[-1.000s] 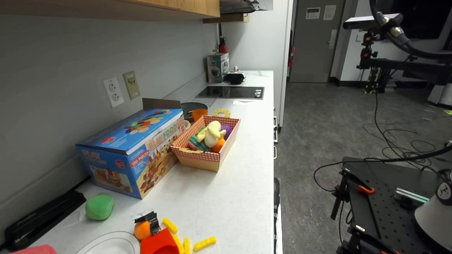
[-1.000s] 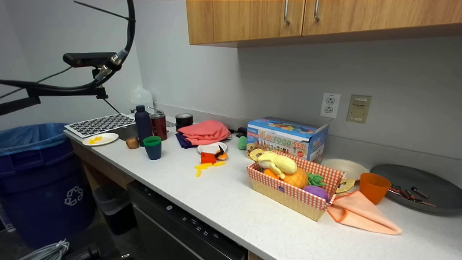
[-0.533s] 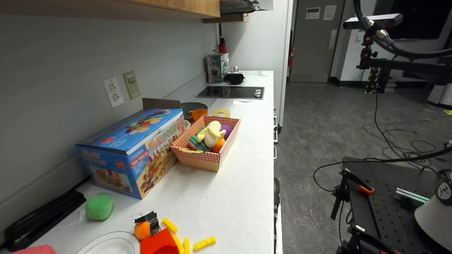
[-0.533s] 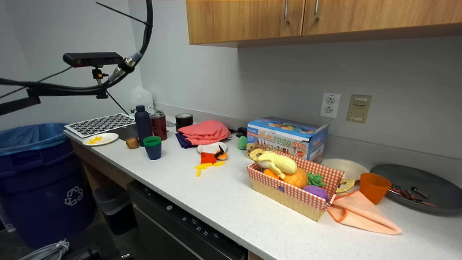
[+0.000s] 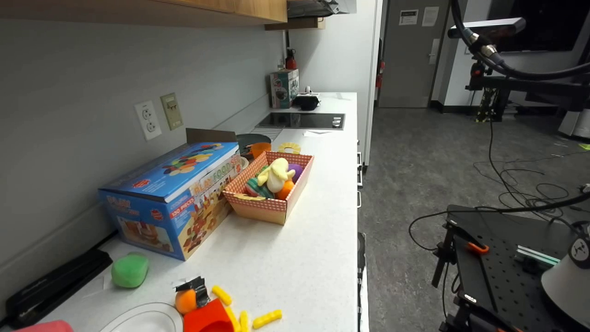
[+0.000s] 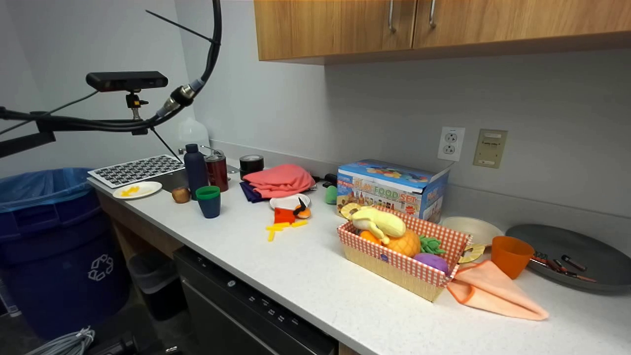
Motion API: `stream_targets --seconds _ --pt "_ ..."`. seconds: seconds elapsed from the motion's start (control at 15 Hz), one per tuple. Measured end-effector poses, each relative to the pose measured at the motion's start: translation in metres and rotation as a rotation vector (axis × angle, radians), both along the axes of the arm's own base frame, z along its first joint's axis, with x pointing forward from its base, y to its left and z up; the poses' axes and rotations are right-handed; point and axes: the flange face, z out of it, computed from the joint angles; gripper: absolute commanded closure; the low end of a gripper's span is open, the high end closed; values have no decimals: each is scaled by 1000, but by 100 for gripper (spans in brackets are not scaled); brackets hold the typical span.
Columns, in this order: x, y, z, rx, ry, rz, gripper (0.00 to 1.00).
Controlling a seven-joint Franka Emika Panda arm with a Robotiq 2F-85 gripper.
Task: Open the cupboard door
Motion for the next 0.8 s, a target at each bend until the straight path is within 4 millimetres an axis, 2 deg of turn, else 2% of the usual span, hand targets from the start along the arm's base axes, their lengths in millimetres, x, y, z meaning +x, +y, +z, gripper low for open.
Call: stream_targets --seconds 0.8 --pt "0 8 1 -7 5 -29 0"
